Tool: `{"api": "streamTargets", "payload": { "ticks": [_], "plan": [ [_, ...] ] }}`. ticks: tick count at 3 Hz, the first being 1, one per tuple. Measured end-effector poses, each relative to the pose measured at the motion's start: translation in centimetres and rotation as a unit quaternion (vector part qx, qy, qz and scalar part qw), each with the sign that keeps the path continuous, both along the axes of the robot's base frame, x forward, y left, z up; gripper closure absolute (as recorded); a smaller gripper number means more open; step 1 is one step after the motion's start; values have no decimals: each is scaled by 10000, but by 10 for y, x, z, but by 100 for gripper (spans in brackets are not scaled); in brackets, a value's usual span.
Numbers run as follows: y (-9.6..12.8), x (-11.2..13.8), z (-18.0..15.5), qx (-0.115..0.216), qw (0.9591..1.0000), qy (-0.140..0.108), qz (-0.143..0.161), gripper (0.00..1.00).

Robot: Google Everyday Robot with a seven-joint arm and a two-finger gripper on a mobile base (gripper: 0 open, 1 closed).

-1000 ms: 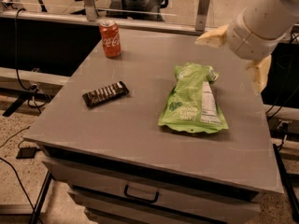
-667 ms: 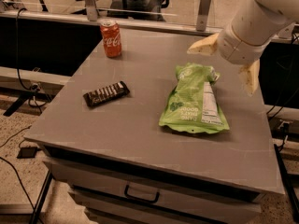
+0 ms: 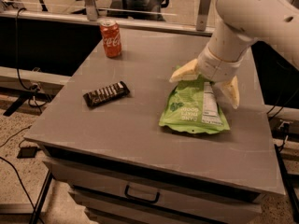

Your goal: Pick green rice chip bag

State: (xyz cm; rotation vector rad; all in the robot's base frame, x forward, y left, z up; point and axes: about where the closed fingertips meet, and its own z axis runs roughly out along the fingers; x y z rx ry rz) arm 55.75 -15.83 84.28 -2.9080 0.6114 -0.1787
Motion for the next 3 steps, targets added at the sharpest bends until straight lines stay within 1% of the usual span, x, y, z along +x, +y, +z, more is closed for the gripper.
{"api": "streamTargets", "payload": {
  "ticks": [1,2,3],
  "plan": [
    [11,-13,-17,77,9981,256,547,25],
    [14,-16,-18,91,9973,303,670,48],
    [14,-16,-8,94,9973,302,670,80]
  ]
}}
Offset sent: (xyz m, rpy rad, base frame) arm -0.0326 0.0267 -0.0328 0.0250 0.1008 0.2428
